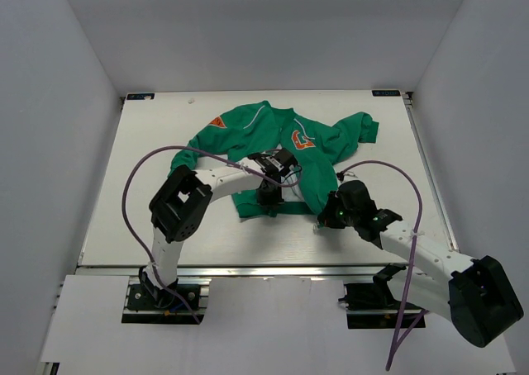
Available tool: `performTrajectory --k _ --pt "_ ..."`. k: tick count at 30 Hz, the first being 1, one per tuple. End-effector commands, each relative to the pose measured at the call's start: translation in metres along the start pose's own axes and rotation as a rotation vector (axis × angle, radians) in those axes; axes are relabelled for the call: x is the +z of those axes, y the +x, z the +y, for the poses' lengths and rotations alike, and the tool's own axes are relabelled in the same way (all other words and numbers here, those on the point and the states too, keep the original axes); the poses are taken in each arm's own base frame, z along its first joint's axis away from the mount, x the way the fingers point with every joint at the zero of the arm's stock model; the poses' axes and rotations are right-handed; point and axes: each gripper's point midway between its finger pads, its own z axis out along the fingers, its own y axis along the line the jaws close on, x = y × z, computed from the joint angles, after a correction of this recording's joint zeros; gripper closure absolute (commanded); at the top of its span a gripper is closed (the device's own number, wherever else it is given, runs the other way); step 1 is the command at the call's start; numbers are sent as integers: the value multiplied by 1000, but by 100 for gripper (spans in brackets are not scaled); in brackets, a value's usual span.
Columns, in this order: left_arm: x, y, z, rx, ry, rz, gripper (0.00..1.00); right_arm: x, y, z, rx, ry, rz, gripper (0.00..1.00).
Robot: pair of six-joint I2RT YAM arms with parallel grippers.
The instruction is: Zip up the jacket
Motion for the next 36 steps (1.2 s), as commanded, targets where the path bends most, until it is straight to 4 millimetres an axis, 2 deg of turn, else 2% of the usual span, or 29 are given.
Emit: performTrajectory --k 1,7,15,19,22,26,28,32,36 --pt "-22 -10 -19 49 128 -65 93 -1 -10 1 -3 2 -30 100" --pt "-44 -11 -16 114 162 -87 82 3 -13 -13 26 38 -18 100" --pt "-35 21 9 186 136 -13 75 10 -15 -27 50 73 -2 100" --pt "-37 31 12 225 166 14 61 13 -13 -32 55 87 10 100" --pt "-34 41 13 251 185 53 55 14 -10 -28 59 63 32 100" --pt "-29 51 13 261 204 92 51 15 -9 -27 58 56 37 100" --pt "-28 50 11 254 211 91 51 14 -9 -26 60 52 36 100" --pt "-33 41 5 225 220 61 42 14 -6 -27 65 51 40 100" --pt "-34 38 -2 205 230 56 38 14 -4 -27 64 51 45 100"
